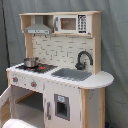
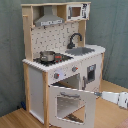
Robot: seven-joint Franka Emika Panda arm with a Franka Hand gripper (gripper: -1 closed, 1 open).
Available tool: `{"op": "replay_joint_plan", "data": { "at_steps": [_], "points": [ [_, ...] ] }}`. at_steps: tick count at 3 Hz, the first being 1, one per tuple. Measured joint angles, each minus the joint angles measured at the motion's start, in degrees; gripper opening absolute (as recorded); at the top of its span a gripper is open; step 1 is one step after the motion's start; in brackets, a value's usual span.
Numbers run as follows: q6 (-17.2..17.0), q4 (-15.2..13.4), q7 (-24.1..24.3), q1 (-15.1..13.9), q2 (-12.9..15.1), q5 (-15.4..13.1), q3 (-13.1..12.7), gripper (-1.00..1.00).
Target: Play with the kitchen
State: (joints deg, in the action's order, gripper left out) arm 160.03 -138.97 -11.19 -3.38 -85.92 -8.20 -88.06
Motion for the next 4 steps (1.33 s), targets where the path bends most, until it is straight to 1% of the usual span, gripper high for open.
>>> {"op": "replay_joint_plan", "data": {
  "at_steps": [1, 2, 3, 4],
  "points": [
    [2.35, 0.46, 5.96, -1.32, -0.07, 0.00, -1.36, 1.00],
    [3.98, 1.46, 11.44, -2.75, -0.38, 0.00, -2.32, 1.00],
    [4.66, 2.74, 17.76, -4.60, -0.74, 0.00, -3.12, 1.00],
    [4.66, 2.91, 23.25, -5.94, -0.74, 0.00, -4.51, 1.00]
  ]
}}
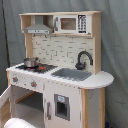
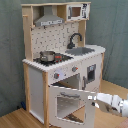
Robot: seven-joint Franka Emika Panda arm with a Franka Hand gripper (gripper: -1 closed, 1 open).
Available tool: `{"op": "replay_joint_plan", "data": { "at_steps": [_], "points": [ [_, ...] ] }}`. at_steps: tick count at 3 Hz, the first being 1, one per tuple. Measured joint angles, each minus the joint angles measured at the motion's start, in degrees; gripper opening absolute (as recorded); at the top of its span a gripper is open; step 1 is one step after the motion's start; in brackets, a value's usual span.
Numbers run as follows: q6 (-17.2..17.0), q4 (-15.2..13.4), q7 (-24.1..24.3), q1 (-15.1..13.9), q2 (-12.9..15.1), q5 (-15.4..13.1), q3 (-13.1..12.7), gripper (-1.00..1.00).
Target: Play with the kitchen
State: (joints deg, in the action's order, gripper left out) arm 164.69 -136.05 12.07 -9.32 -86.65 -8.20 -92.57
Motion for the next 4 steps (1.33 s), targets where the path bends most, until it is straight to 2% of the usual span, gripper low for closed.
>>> {"op": "replay_joint_plan", "data": {
  "at_steps": [2, 3, 4],
  "points": [
    [-0.33, -0.01, 11.37, -2.50, -0.29, 0.00, -3.91, 1.00],
    [-1.70, 0.01, 17.47, -3.22, -0.51, 0.00, -4.51, 1.00],
    [-4.76, 0.21, 22.67, -3.36, -0.50, 0.00, -4.64, 1.00]
  ]
}}
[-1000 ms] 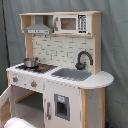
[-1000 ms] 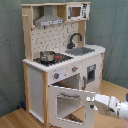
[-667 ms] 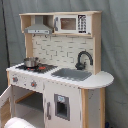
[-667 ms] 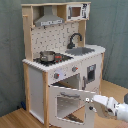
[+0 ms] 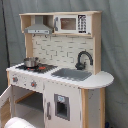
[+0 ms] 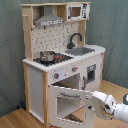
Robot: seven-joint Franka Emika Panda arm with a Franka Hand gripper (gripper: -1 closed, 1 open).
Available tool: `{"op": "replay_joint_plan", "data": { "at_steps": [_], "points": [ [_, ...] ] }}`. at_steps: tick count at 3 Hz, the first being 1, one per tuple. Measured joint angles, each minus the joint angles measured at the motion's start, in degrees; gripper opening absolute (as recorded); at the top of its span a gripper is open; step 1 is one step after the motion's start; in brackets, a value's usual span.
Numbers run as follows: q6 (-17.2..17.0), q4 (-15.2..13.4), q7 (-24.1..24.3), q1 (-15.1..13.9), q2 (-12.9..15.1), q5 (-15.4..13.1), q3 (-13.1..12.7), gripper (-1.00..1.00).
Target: Play with the kitchen
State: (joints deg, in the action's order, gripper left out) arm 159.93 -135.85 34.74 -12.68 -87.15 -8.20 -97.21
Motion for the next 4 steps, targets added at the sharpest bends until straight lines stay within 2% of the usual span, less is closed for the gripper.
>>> {"op": "replay_joint_plan", "data": {
  "at_steps": [1, 3, 4],
  "points": [
    [-4.59, 1.25, 4.00, -0.15, 0.20, 0.00, -1.04, 1.00],
    [-11.36, 2.82, 14.50, -0.72, 0.47, 0.00, -5.95, 1.00],
    [-14.28, 3.64, 19.34, -1.67, 0.48, 0.00, -6.16, 1.00]
  ]
}}
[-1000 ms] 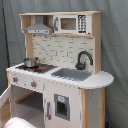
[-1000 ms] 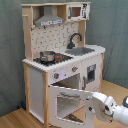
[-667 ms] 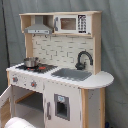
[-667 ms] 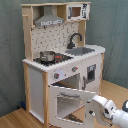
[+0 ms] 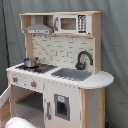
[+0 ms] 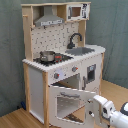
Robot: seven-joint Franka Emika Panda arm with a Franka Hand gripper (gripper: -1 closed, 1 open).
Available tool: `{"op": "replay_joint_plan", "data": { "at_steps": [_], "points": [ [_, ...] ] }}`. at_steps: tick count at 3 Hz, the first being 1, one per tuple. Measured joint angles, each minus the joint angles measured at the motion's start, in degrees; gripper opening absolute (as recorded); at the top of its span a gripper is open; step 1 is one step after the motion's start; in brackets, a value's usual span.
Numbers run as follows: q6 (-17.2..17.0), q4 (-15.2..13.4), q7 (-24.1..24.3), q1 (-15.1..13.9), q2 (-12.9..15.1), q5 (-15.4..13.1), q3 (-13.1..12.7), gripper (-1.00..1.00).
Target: Play with the kitchen
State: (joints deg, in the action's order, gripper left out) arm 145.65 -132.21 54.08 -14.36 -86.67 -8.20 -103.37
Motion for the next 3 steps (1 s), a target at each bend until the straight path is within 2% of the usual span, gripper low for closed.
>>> {"op": "replay_joint_plan", "data": {
  "at_steps": [1, 2, 3],
  "points": [
    [-0.77, 0.73, 4.72, -3.08, 0.00, 0.00, -0.34, 1.00],
    [-4.03, 0.73, 9.13, -3.42, 0.04, 0.00, -2.02, 1.00],
    [-7.88, -0.66, 12.68, -5.44, 0.07, 0.00, -2.40, 1.00]
  ]
}}
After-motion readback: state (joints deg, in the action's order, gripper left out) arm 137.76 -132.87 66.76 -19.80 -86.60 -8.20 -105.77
